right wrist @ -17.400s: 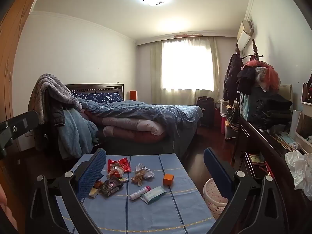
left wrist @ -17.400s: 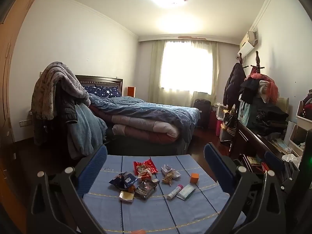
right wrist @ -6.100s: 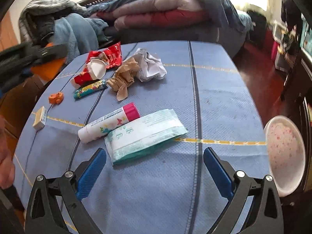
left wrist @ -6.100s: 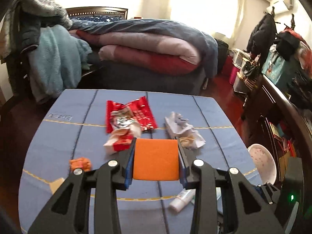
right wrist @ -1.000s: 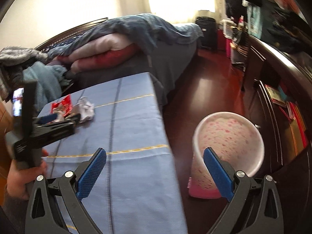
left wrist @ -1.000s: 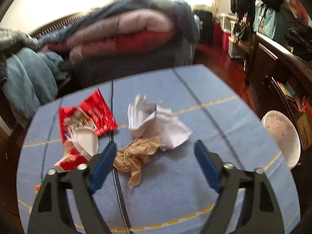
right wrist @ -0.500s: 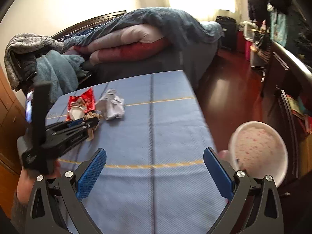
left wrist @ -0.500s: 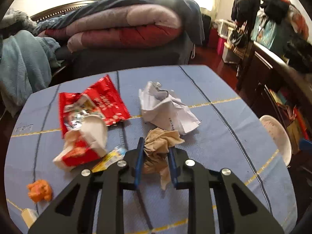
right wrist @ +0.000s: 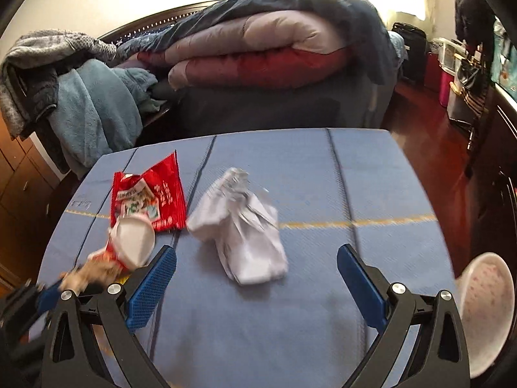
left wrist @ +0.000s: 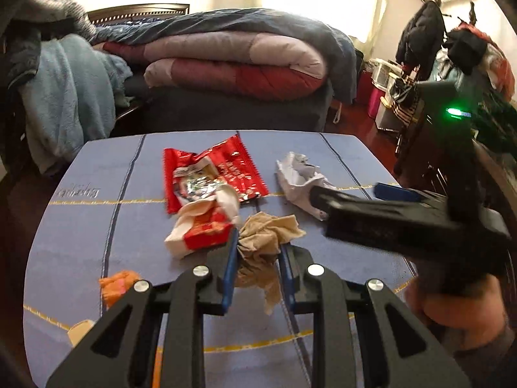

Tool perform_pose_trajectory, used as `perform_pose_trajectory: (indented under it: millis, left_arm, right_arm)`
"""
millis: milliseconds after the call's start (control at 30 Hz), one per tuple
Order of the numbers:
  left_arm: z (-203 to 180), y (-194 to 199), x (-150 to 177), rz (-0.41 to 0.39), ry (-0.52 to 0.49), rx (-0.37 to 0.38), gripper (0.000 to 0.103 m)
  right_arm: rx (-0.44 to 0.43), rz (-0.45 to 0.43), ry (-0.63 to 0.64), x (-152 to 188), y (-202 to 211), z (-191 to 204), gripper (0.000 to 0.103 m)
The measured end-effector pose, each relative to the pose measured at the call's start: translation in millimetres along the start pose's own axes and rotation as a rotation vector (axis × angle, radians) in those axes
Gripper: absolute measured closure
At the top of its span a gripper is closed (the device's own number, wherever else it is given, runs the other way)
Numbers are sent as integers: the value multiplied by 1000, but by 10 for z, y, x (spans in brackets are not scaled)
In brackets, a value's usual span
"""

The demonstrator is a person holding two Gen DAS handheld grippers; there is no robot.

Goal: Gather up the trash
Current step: 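Grasp the tan tissue with the left tool while the right tool grasps the crumpled paper, then carry the tissue and crumpled paper over the pink-dotted wastebasket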

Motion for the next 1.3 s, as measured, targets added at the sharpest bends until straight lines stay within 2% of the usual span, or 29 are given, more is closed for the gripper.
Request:
perform_pose_trajectory:
  millis: [200,233,267,333,533,733,1300]
  left_arm:
    - [185,33,32,5,45,10,78]
    - [211,34,30,6,53,14,78]
    - [237,36,27,5,58,17,78]
    - [272,50,15,0,63,14,78]
    - [303,97,7,-6,70,19,78]
    - [247,163,-7,-13,60,26,77]
    - [-229,475,-22,-42,-17,45,77]
  right_arm:
    - [9,29,21,-96,-257,141,4]
    - [18,35,27,-101,-284,155,9]
    - [25,46,29,-106,-316,167,21]
    - [30,73,28,-106,-368,168,37]
    - [51,28,51,-54,-190,168,47]
    - [51,15,30,52,18,69,48]
    - [35,-50,-52,440,809,-281,49]
Point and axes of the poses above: each gripper's, at about its wrist camera, not at the fingertips, and y roughly against the way its jaws point, z to its left, x to its underside, the point moved 3 cm from there along -y, roughly the way its jaws point, and after that the axes turned 6 degrees about -x, right-handed, at the moved point
